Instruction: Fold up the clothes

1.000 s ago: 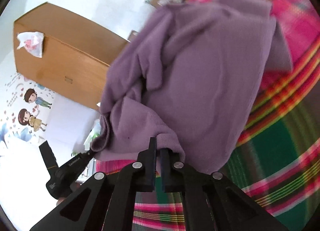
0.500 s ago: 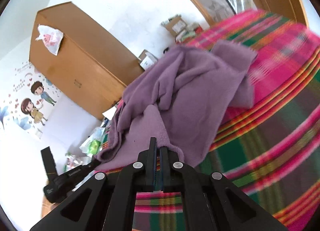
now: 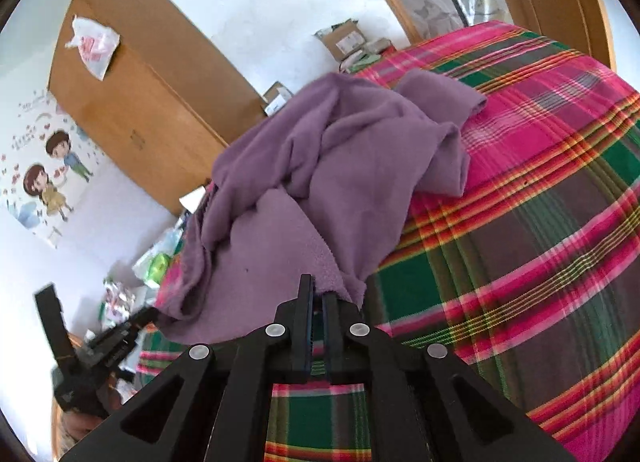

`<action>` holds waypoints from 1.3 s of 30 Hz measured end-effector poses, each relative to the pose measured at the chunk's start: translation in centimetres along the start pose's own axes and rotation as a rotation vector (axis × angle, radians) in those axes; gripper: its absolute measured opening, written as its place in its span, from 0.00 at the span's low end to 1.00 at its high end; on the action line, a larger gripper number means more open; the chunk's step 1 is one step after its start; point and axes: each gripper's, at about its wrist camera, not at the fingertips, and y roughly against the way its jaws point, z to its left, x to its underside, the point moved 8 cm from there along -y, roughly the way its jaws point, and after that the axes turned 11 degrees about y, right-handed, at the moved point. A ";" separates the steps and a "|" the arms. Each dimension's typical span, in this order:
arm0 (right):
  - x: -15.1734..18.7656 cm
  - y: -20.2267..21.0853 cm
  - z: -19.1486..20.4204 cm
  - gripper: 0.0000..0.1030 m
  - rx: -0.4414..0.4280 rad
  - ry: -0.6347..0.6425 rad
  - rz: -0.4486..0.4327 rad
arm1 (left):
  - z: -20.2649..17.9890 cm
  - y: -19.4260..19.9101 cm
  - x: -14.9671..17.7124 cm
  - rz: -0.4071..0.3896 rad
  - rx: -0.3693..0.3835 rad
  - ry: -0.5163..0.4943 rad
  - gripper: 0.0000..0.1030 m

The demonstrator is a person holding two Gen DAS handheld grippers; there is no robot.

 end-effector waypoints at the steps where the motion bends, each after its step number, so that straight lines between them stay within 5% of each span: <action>1: 0.1 -0.2 0.0 0.06 -0.005 0.001 0.002 | -0.4 0.1 0.1 -0.006 0.008 -0.030 0.20; 14: 0.9 -1.6 0.9 0.36 -0.117 -0.043 0.065 | -3.4 -2.6 1.4 0.049 -0.004 -0.278 0.29; 21: 1.2 -2.5 1.2 0.38 -0.122 -0.042 0.099 | -4.2 -3.7 1.7 0.063 -0.001 -0.312 0.36; 30: 0.9 -3.9 1.4 0.43 -0.113 -0.052 0.104 | -3.3 -5.0 0.1 0.071 -0.002 -0.201 0.38; 34: 0.8 -3.9 0.9 0.42 -0.124 -0.099 0.097 | -2.4 -5.2 -0.8 0.075 0.016 -0.119 0.21; 39: 0.3 -3.6 -0.3 0.23 -0.083 -0.153 0.063 | 0.2 -4.2 -2.1 0.065 0.068 0.066 0.18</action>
